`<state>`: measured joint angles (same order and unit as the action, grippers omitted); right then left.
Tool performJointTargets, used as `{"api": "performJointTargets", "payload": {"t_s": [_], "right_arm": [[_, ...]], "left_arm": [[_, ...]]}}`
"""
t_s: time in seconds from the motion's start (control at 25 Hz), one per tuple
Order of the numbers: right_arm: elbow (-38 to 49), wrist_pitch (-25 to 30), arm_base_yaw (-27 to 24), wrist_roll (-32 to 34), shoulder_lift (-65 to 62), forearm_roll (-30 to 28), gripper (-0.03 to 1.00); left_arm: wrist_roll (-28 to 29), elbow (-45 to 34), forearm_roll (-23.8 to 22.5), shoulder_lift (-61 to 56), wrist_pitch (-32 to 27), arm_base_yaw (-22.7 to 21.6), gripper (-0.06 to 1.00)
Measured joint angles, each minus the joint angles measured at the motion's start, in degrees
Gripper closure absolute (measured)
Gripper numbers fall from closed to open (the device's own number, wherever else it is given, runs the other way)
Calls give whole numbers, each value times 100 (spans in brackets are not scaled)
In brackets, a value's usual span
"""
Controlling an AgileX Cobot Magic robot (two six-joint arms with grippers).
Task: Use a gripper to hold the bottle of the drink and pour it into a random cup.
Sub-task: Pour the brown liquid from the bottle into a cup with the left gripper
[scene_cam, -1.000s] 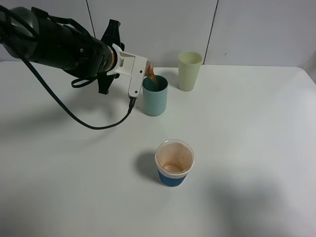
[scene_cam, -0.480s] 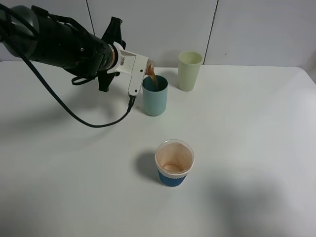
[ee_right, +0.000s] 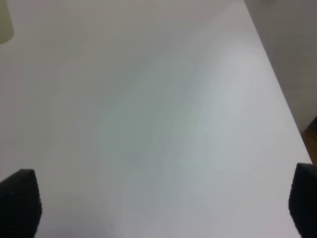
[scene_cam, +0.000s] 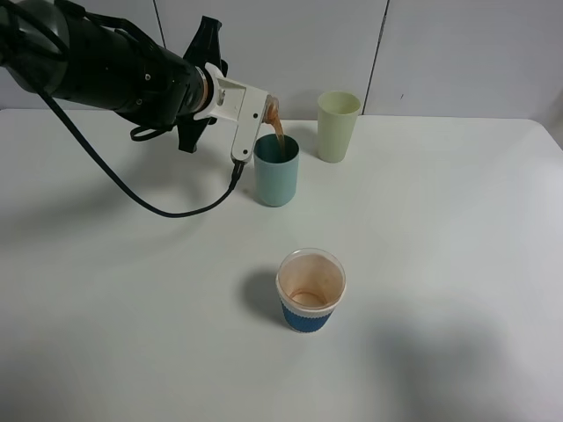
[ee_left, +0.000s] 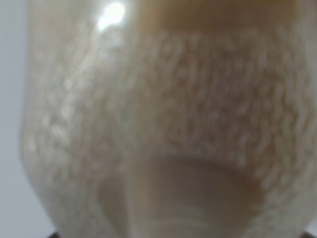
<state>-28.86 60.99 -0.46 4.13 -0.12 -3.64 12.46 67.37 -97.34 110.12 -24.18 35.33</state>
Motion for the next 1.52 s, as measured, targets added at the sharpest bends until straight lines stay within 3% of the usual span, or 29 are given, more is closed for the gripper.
{"api": "performJointTargets", "payload": {"t_s": [1.52], "right_arm": [[0, 0, 0, 17, 0, -4, -3]], "left_arm": [[-367, 0, -197, 53, 19, -88, 61]]}}
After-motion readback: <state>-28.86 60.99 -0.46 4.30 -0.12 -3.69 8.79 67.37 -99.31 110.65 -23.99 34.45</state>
